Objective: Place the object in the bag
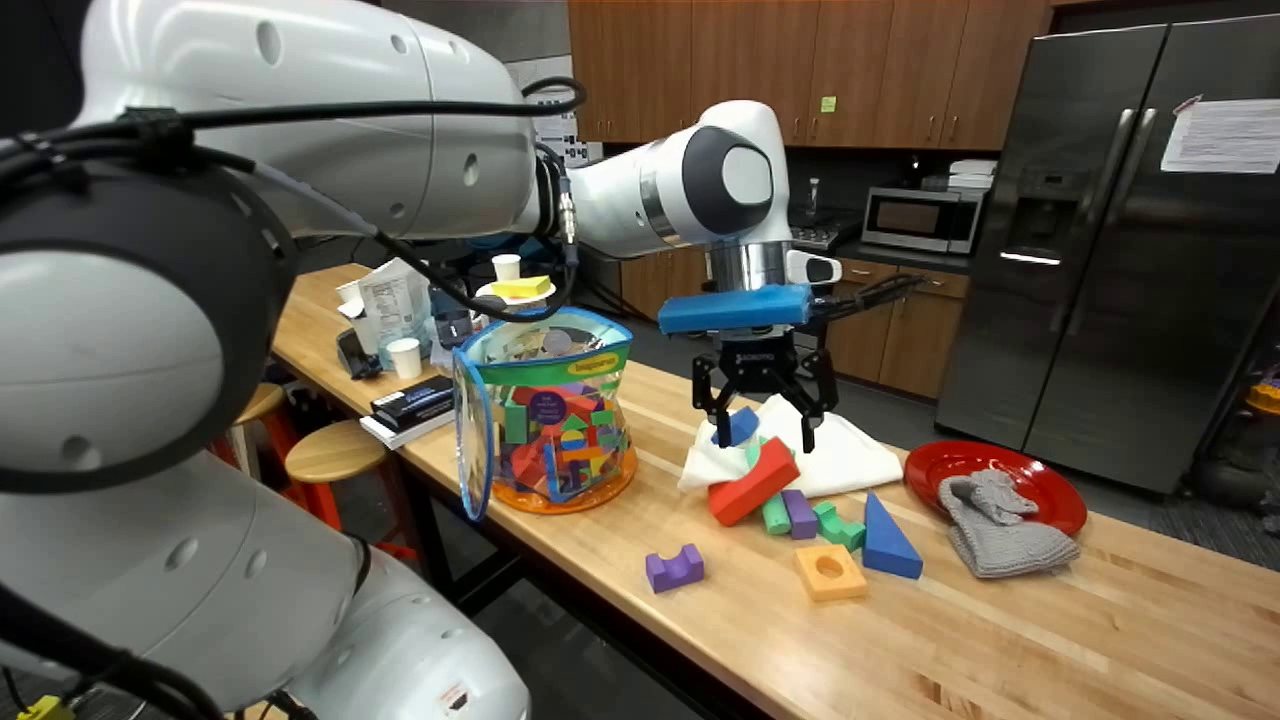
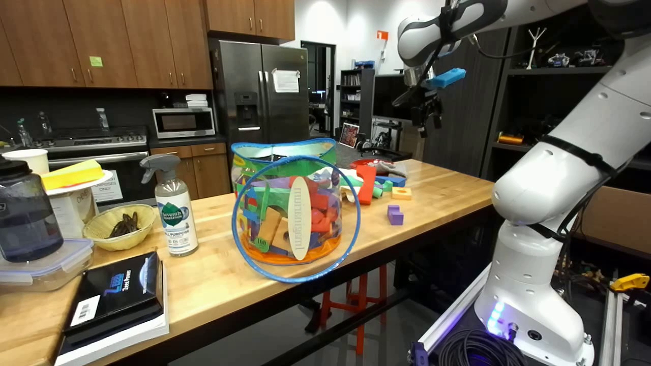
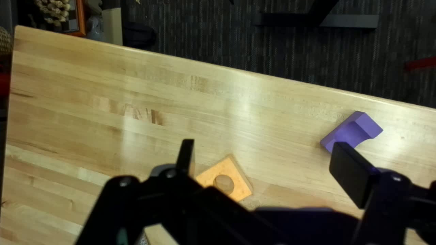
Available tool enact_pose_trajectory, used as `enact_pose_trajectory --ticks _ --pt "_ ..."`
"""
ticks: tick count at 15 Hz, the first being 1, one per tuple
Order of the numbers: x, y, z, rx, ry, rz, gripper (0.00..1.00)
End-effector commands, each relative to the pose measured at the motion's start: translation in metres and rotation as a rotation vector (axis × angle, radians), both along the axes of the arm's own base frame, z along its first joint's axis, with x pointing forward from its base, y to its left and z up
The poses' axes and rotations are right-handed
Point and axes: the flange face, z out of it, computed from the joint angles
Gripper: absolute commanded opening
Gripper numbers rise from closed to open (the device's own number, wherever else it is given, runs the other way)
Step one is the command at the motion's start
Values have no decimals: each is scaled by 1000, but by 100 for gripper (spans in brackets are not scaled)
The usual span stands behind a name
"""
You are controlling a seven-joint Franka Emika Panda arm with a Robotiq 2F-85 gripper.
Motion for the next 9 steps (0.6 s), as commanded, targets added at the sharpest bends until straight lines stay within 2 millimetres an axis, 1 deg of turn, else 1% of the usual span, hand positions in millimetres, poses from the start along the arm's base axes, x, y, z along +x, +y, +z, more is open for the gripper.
enact_pose_trajectory --ticks 1,3,5,6,9 --pt "10 -7 -11 -20 -59 17 100" --pt "21 -17 -22 -28 -108 42 100" --pt "33 -34 -35 -35 -153 62 100" --pt "41 -47 -47 -42 -173 70 100" --pt "59 -81 -75 -51 -219 98 100"
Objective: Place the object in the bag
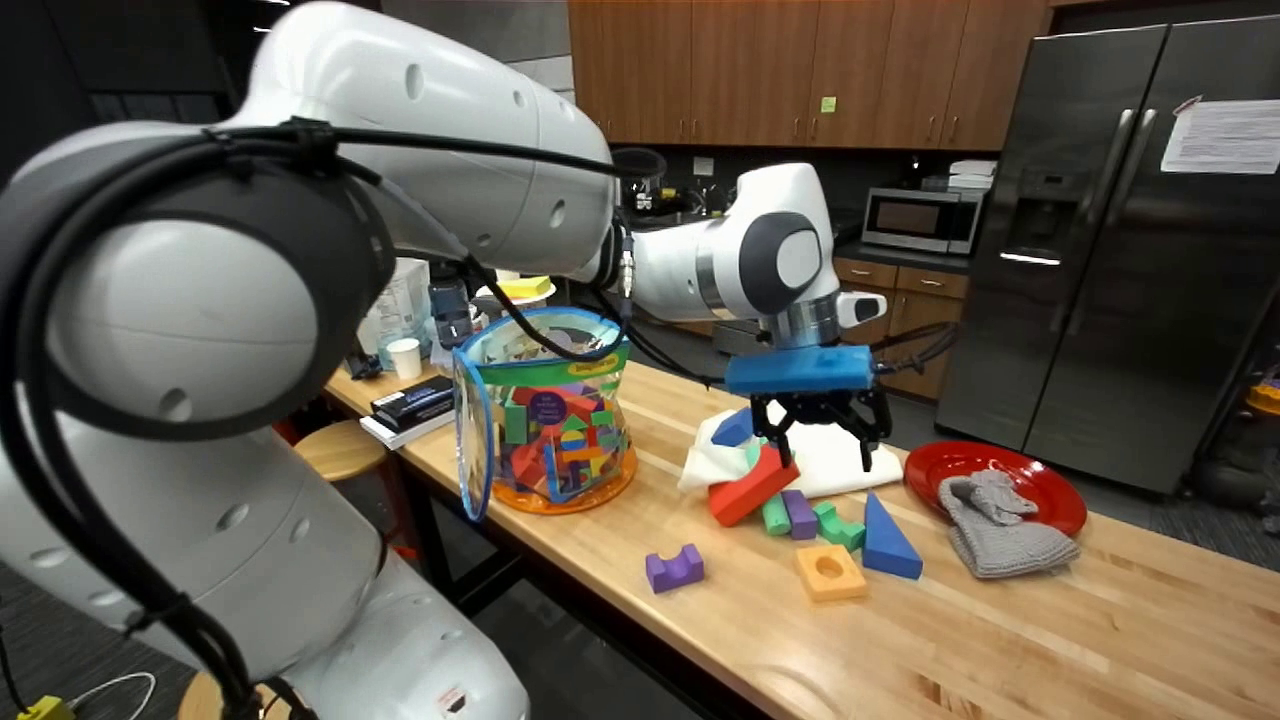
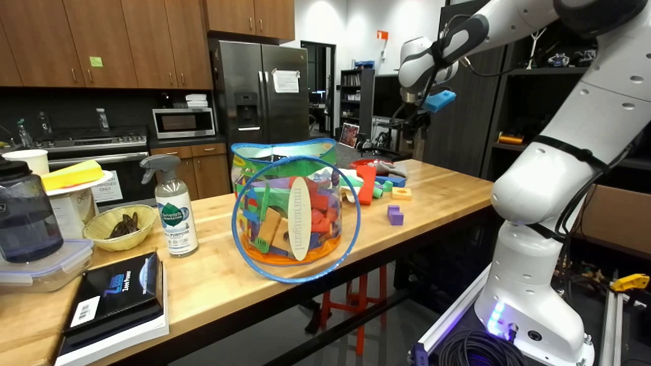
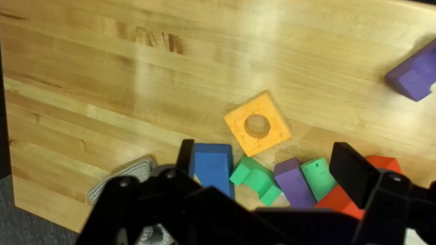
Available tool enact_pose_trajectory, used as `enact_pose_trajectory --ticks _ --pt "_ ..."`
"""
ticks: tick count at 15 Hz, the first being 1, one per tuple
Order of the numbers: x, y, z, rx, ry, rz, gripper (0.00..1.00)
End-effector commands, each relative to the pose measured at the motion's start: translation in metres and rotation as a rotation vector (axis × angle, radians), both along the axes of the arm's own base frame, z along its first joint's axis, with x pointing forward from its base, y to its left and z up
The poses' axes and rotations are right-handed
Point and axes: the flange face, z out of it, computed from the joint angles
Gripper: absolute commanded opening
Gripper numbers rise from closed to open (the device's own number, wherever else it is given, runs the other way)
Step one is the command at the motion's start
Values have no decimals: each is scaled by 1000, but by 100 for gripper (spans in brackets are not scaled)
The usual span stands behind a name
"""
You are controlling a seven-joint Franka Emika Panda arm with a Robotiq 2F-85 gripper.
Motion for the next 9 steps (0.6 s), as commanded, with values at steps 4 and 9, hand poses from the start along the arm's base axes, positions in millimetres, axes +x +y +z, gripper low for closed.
enact_pose_trajectory --ticks 4,9 --pt "33 -72 -60 -21 -32 84 100" --pt "58 -83 -108 33 -7 156 100"
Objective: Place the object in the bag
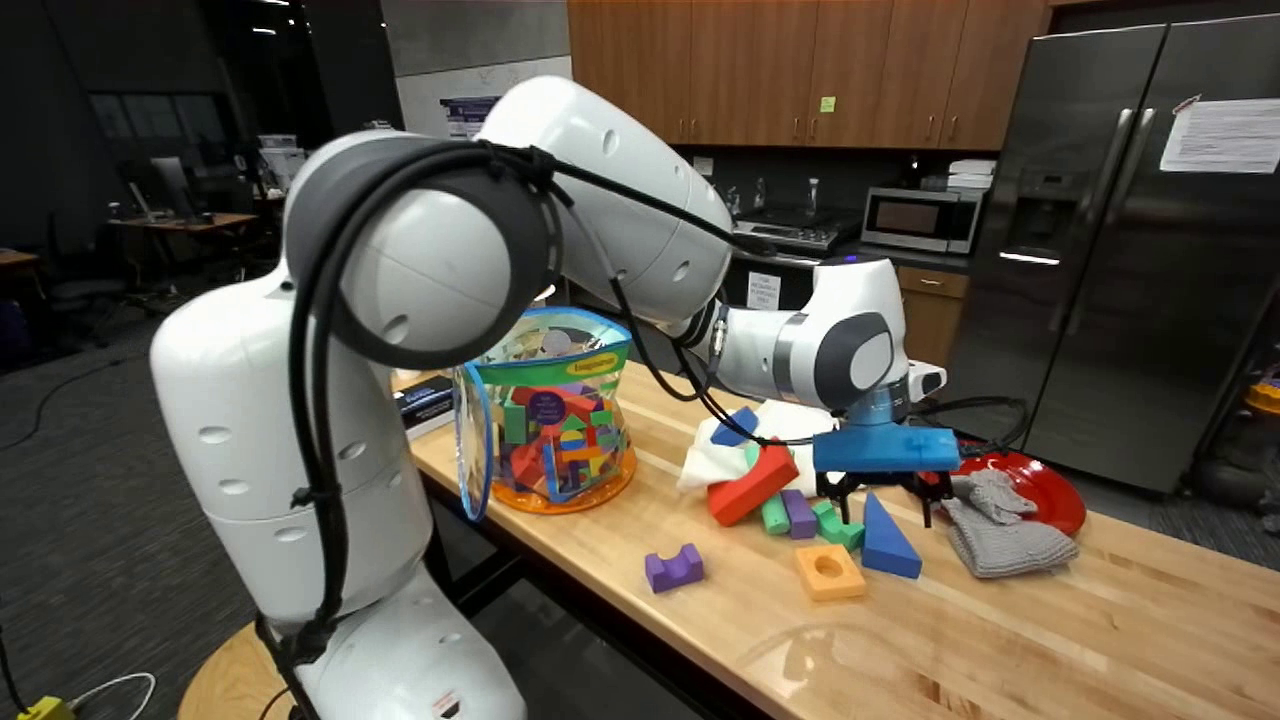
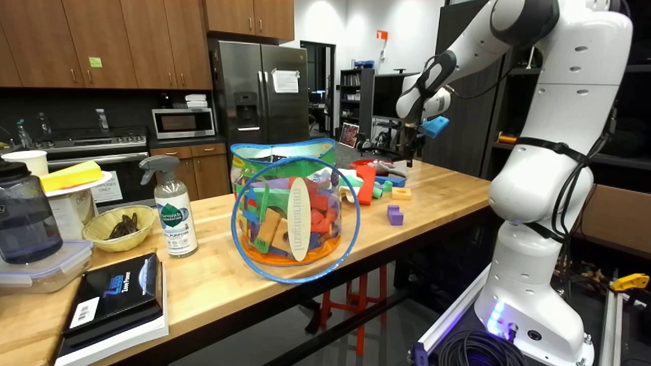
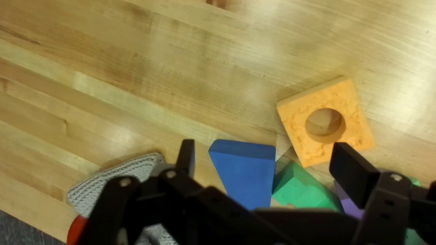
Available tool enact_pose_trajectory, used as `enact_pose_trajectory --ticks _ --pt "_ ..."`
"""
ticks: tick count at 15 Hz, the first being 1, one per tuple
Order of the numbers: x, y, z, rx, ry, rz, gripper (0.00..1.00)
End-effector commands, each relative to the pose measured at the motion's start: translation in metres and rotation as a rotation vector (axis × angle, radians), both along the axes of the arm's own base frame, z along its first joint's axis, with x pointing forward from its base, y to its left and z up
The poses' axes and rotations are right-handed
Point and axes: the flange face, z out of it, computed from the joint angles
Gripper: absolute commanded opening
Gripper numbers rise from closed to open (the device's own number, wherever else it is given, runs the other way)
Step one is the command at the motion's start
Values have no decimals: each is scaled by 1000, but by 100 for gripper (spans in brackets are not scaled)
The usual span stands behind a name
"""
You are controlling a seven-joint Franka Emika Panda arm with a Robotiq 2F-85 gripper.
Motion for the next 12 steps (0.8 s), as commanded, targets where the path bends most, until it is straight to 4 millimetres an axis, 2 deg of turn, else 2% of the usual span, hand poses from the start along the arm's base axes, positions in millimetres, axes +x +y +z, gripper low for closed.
enact_pose_trajectory --ticks 1,4,7,12 --pt "24 -8 -29 35 18 63 100" --pt "39 -7 -55 56 46 107 100" --pt "53 -12 -72 41 70 145 100" --pt "69 -31 -80 -3 68 194 100"
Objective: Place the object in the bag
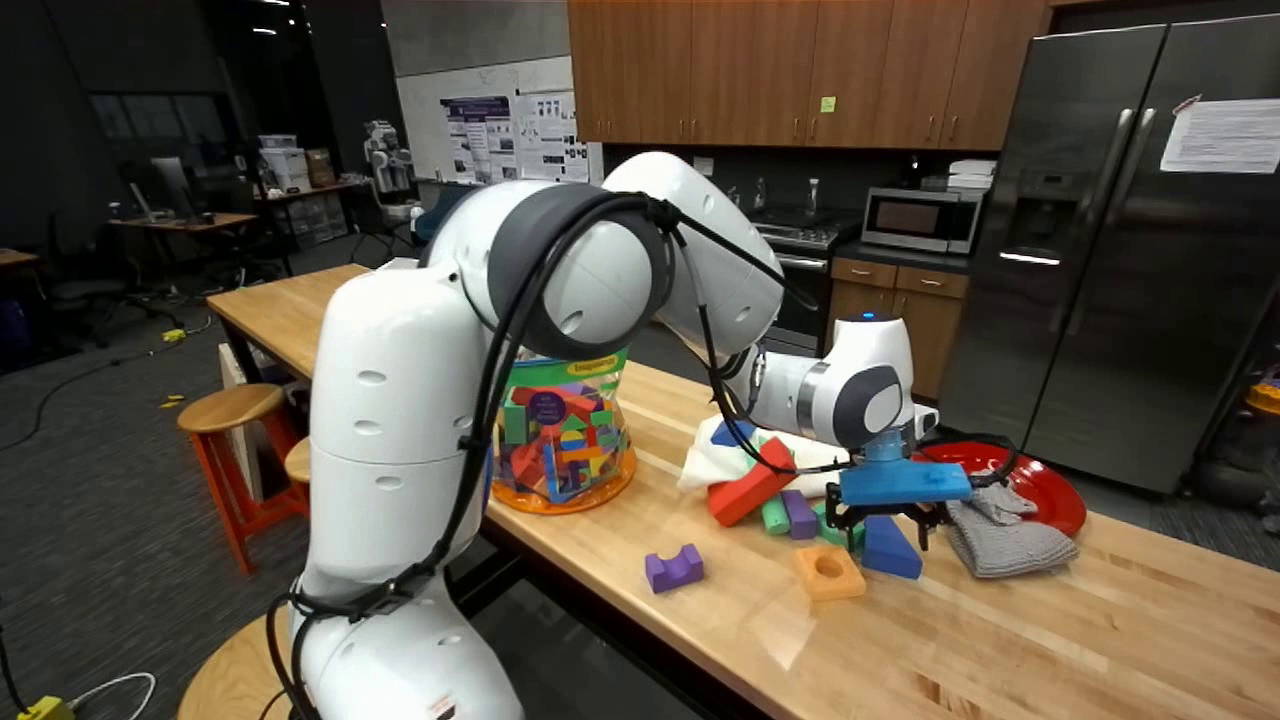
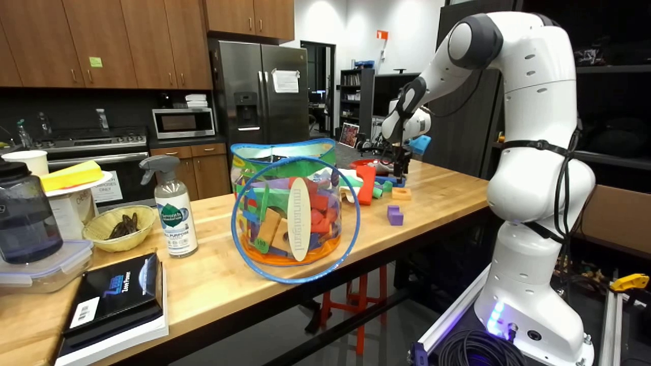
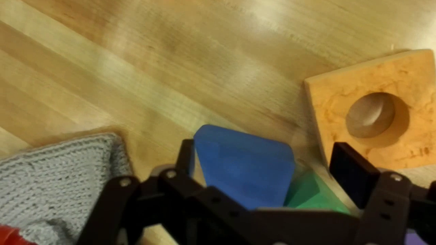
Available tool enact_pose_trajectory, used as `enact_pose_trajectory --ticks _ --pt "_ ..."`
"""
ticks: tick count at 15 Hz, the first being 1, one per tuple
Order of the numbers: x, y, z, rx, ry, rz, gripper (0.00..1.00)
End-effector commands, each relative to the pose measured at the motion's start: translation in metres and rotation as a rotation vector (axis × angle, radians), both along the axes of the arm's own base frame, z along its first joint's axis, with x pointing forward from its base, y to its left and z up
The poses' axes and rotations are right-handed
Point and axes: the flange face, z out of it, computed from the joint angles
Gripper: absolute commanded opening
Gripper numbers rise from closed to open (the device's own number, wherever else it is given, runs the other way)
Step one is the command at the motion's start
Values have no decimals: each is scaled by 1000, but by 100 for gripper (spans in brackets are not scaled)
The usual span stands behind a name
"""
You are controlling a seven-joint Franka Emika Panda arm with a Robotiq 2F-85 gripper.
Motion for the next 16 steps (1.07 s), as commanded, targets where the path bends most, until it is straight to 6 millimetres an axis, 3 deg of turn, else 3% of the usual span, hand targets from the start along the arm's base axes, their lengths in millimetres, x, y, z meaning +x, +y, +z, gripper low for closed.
enact_pose_trajectory --ticks 1,7,16 --pt "13 -21 0 -26 -17 48 100" --pt "28 -33 -20 14 -7 126 100" --pt "36 -33 -31 129 7 220 100"
